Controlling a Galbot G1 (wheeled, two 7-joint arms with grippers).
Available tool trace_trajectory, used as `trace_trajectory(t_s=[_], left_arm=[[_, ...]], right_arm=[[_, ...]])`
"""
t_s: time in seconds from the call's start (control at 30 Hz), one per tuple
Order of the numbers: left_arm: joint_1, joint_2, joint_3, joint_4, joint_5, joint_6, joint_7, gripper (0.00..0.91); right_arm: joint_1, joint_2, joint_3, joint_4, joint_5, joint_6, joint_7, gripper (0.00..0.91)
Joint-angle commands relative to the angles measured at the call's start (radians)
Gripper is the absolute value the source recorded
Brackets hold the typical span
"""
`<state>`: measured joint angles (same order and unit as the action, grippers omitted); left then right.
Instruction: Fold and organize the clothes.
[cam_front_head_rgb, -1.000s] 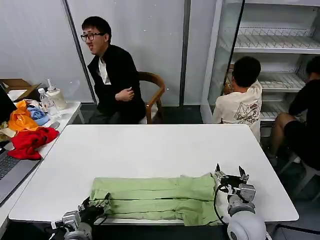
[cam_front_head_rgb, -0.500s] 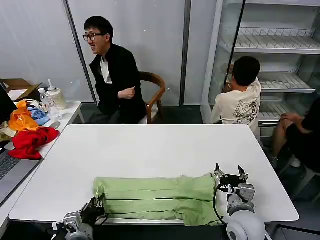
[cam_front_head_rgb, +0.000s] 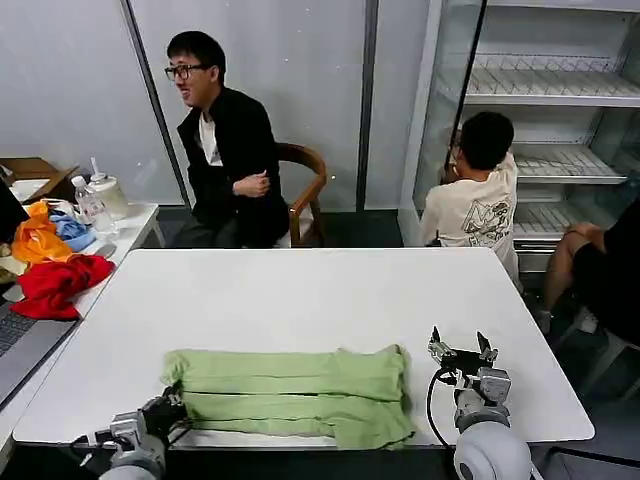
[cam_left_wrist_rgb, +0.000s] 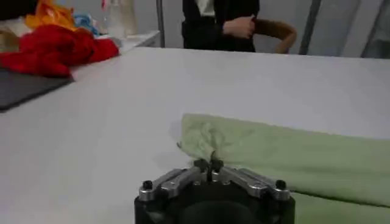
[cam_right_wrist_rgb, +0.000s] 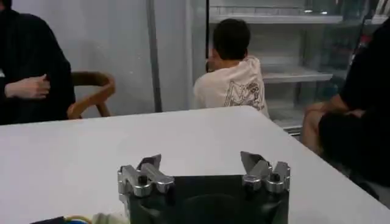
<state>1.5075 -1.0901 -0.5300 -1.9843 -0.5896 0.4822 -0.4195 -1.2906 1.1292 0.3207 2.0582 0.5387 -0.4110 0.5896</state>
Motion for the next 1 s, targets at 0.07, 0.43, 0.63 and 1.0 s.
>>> trace_trajectory(t_s=[0.07, 0.43, 0.63, 1.0], left_arm=[[-0.06, 0.173, -0.083, 0.102, -0.006, -0.03, 0.01, 0.01], [-0.145, 0.268, -0.114, 0.168, -0.076, -0.016, 0.02, 0.01], [-0.16, 0.287, -0.138, 0.114, -0.098, 0.006, 0.018, 0.01], [-0.135, 0.202, -0.074, -0.161, -0.13, 0.07, -0.01, 0.01]], right_arm=[[-0.002, -0.002, 0.002, 0.004, 0.001, 0.002, 0.0, 0.907], [-0.013, 0.002, 0.0, 0.008, 0.0, 0.011, 0.0, 0.907], [-0.016, 0.007, -0.004, 0.009, -0.001, 0.014, 0.0, 0.907], [-0.019, 0.019, -0.01, 0.006, -0.014, 0.015, -0.001, 0.907]])
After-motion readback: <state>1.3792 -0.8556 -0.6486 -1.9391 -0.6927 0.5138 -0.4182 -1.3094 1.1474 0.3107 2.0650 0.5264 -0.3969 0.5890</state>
